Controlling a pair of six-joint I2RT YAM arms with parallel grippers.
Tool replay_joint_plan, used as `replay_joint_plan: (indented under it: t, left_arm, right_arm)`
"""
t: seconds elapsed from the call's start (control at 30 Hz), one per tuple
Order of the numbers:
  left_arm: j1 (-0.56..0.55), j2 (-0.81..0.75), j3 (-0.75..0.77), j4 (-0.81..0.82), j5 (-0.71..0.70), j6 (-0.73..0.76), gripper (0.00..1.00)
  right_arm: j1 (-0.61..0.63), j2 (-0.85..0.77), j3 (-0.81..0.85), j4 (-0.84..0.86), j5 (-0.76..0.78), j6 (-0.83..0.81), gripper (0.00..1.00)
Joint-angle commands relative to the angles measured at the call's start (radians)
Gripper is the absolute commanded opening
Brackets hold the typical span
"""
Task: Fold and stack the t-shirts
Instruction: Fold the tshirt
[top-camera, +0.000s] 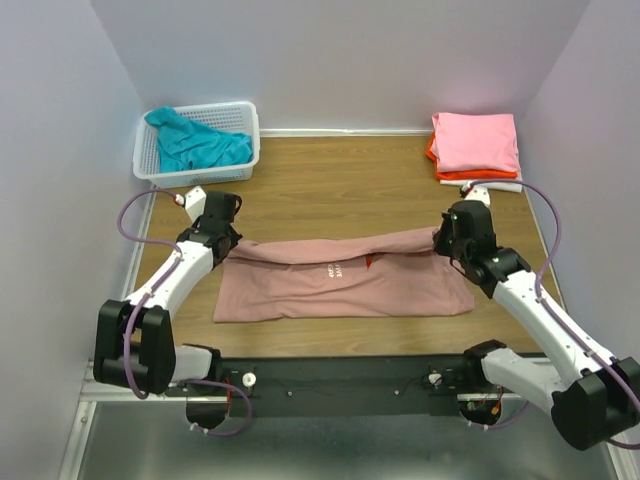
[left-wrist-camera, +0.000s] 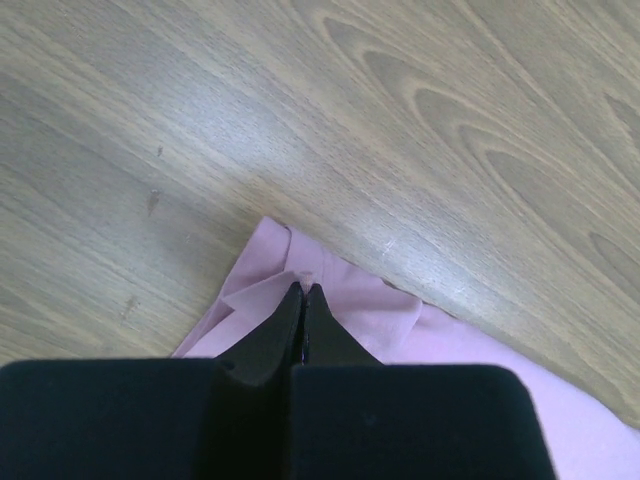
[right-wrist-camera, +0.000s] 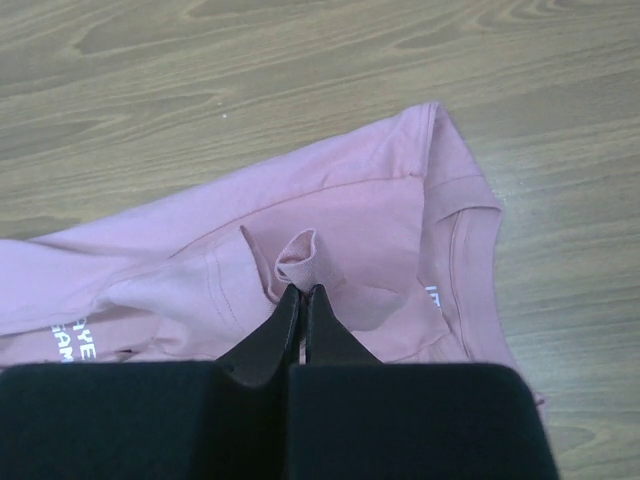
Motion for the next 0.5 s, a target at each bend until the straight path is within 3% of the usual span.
replay_joint_plan:
  t: [0.0, 0.37, 0.4, 0.43, 0.47]
  left_arm:
    - [-0.004, 0.011, -0.020, -0.012, -0.062, -0.043, 0.00]
    - [-0.002, 0.021, -0.048, -0.037, -0.082, -0.066, 0.00]
    - [-0.002, 0.022, -0.050, -0.044, -0.090, -0.070, 0.04]
    - [-0.002, 0.017, -0.051, -0.054, -0.100, -0.076, 0.15]
    - [-0.002, 0.019, -0.051, -0.072, -0.110, -0.081, 0.32]
  right_arm:
    - [0.004, -0.038, -0.024, -0.055, -0.036, 0.025, 0.03]
    - [0.002, -0.133, -0.202, -0.058, -0.177, 0.214, 0.15]
    - [0.004, -0.150, -0.227, -0.059, -0.198, 0.235, 0.16]
    - [0.002, -0.166, -0.262, -0.062, -0.211, 0.257, 0.17]
    - [0.004, -0.188, -0.282, -0.067, -0.221, 0.297, 0.23]
